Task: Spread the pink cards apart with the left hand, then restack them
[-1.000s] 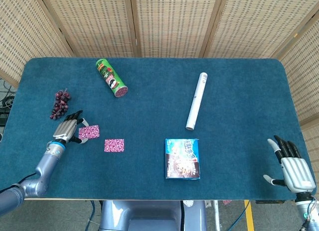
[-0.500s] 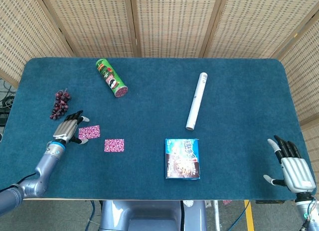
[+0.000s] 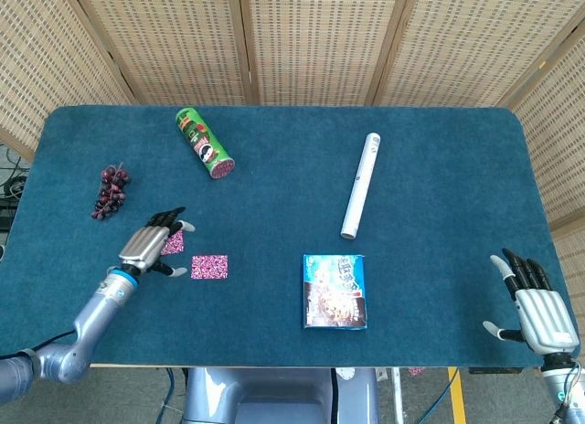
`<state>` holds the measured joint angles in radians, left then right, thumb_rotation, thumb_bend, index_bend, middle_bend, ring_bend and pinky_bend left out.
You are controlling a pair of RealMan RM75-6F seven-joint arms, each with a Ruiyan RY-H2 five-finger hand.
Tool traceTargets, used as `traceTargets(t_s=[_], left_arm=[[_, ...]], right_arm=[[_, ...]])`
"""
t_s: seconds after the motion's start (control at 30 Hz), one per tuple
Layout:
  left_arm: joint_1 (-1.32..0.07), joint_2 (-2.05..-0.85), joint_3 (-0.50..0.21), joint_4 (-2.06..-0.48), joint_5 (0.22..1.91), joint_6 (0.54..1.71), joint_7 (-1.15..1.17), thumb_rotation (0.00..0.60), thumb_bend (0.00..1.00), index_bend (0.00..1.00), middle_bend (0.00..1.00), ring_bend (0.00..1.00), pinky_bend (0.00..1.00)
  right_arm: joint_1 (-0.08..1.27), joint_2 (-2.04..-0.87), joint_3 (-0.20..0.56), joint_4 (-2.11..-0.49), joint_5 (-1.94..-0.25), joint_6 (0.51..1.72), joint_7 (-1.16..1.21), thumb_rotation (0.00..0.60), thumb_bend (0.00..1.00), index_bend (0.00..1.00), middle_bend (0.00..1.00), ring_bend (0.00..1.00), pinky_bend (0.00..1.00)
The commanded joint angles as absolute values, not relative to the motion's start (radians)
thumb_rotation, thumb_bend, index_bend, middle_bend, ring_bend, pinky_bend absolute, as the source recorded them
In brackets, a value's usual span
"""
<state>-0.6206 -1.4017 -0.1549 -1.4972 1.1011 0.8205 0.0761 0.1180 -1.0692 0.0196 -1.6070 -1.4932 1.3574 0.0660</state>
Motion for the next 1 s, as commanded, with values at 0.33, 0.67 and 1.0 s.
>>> traceTargets(t_s=[0.33,0.67,1.0], left_arm=[[-0.676,-1.511,-0.147,-1.553,0.897,0.908,0.316,0.6,0.15,0.31,0.0,0.0,0.0],[-0.692,-1.57,-0.138,-1.51,0.814,0.919,0.367,0.6,0.16,0.32,0.0,0.0,0.0],[-0.698,-1.598,-0.136,-1.483,0.798,0.916,0.364,0.6,0.16,0.32,0.0,0.0,0.0]], right_arm=[[0.118,-1.067,0.018,-1.605,-1.495,1.355,0.082,0.6,0.0,0.0,0.0,0.0,0.0],[0.119,-1.065,0.017,-1.604,-1.498,1.355,0.088,0.6,0.0,0.0,0.0,0.0,0.0],[0.119,-1.064,0.016,-1.603,-1.499,1.353,0.098,0.6,0.0,0.0,0.0,0.0,0.0]])
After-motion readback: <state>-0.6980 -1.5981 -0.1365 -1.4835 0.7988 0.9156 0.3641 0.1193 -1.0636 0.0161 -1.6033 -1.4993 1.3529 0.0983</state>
